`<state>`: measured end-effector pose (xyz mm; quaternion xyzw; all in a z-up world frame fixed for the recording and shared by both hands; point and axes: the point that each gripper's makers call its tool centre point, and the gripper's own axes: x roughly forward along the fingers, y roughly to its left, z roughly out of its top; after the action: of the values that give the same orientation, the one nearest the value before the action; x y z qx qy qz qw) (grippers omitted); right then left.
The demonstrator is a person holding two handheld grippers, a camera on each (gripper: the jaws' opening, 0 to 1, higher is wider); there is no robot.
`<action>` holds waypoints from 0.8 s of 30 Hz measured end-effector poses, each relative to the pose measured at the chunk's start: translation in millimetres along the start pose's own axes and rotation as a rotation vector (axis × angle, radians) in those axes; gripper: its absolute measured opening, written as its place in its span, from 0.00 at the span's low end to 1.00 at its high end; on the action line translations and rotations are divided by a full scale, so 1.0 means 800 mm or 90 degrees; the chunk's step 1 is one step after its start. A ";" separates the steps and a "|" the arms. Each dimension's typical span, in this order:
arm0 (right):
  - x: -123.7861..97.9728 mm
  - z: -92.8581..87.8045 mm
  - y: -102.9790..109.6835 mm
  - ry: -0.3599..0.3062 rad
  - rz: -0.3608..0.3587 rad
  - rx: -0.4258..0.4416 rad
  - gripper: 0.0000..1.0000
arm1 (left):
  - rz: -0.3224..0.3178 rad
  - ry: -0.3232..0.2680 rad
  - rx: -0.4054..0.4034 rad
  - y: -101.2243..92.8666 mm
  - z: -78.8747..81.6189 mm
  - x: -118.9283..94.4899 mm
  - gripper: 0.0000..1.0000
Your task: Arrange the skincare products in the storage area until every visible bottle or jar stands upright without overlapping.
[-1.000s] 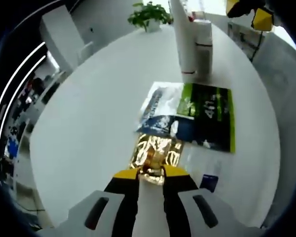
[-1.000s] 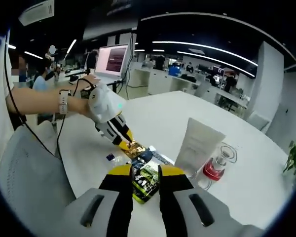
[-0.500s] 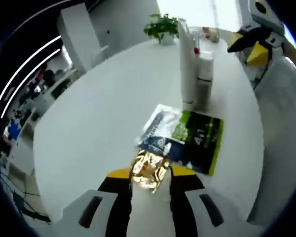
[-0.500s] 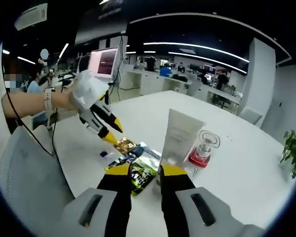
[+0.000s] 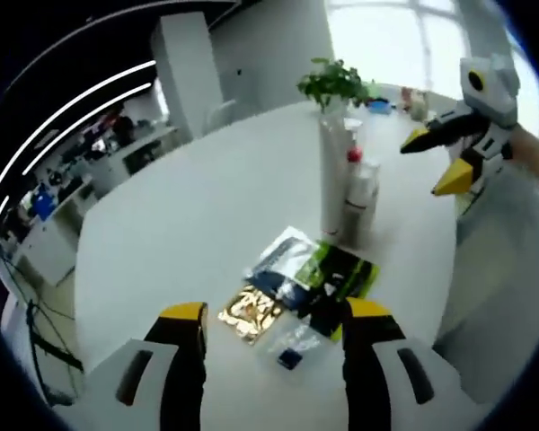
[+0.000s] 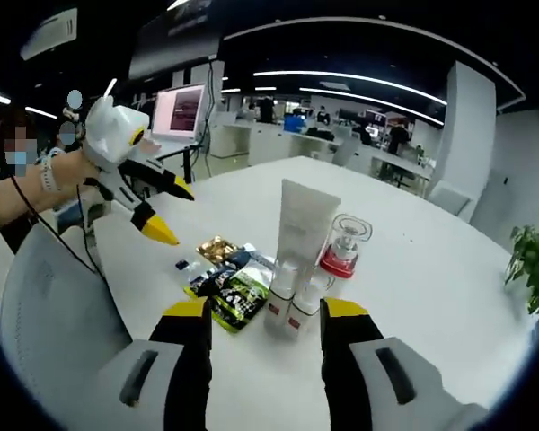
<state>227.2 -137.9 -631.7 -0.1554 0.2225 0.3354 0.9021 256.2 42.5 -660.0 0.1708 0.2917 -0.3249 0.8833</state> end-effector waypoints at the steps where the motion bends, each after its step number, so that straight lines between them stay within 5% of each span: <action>1: 0.000 -0.004 0.001 0.009 0.003 0.001 0.57 | 0.000 -0.001 -0.002 -0.001 0.000 -0.001 0.59; 9: -0.017 -0.013 -0.001 0.021 -0.008 0.011 0.81 | 0.024 -0.024 -0.048 -0.015 0.001 -0.027 0.81; 24: -0.053 -0.006 0.006 0.019 -0.011 0.029 0.92 | 0.035 -0.072 -0.089 -0.042 0.009 -0.068 0.94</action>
<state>193.6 -158.9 -614.7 -0.1418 0.2422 0.3199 0.9049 203.2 40.3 -624.4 0.0980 0.2585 -0.2883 0.9168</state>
